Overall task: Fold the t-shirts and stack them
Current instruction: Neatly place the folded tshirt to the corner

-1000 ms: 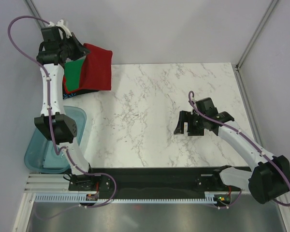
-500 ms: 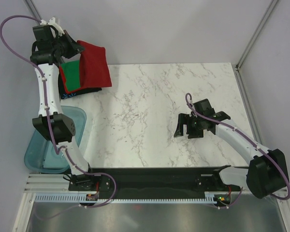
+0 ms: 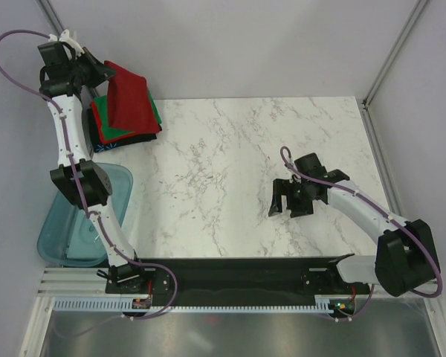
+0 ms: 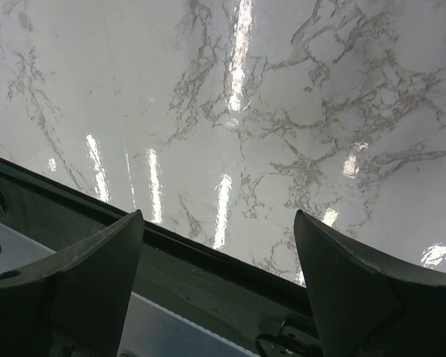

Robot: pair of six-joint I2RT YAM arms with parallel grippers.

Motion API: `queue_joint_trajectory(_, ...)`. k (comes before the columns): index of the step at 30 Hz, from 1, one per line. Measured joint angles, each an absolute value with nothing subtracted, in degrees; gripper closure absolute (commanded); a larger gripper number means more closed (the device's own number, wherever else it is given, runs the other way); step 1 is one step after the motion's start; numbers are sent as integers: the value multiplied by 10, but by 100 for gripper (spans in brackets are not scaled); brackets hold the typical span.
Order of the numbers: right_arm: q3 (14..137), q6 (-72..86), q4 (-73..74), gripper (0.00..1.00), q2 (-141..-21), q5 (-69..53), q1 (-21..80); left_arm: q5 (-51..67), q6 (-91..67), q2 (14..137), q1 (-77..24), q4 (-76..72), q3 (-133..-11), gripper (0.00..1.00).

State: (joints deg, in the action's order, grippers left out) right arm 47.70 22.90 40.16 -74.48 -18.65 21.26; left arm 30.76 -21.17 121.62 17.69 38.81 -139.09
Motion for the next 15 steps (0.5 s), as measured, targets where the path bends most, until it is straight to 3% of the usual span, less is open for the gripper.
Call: queue_joint_trajectory(15,479,222,412,10,-827,-194,213,317,-222,1346,241,314,-1449,98)
